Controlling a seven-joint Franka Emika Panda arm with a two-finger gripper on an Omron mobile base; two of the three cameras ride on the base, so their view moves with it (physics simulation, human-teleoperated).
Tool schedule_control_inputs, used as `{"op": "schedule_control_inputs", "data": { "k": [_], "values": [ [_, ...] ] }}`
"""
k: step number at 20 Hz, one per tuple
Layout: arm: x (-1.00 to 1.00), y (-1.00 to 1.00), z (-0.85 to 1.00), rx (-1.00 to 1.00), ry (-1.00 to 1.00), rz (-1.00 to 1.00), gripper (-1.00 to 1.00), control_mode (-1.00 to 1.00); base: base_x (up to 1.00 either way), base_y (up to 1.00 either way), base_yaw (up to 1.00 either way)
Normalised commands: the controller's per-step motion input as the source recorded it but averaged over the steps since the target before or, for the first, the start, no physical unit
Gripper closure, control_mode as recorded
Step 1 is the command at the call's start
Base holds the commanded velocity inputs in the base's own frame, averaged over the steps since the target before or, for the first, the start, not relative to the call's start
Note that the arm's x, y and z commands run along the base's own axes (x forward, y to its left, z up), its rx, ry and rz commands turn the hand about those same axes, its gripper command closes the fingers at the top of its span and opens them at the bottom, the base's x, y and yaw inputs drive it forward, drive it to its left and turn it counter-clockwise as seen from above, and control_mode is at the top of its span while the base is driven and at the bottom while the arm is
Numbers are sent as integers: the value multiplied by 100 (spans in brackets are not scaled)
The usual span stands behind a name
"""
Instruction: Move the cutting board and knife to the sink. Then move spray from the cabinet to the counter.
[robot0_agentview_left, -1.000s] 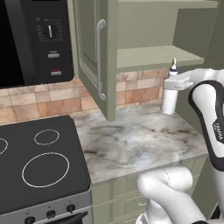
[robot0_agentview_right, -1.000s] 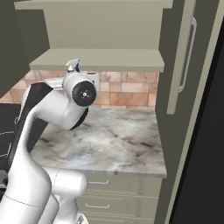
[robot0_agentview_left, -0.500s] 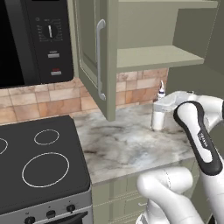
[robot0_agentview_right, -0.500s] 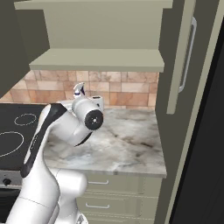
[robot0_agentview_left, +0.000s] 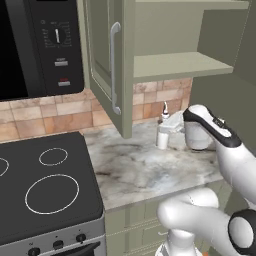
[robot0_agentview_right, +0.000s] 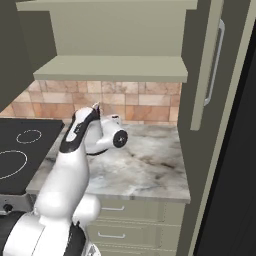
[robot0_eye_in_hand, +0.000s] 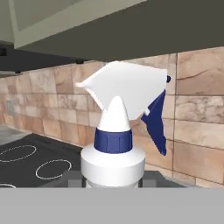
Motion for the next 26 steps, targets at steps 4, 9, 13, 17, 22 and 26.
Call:
{"op": "schedule_control_inputs", "data": {
  "k": [4, 9, 13, 17, 22, 26],
  "values": [
    [63, 0, -45, 0, 0, 21, 100, -100, 0, 0, 0],
    [58, 0, -47, 0, 0, 20, 100, -100, 0, 0, 0],
    [48, 0, -30, -1, 0, 11, 100, -100, 0, 0, 0],
    [29, 0, -20, -5, 0, 4, 100, -100, 0, 0, 0],
    [18, 0, -30, -6, 0, 1, 100, -100, 0, 0, 0],
    [20, 0, -28, -3, 0, 1, 100, -100, 0, 0, 0]
  ]
}}
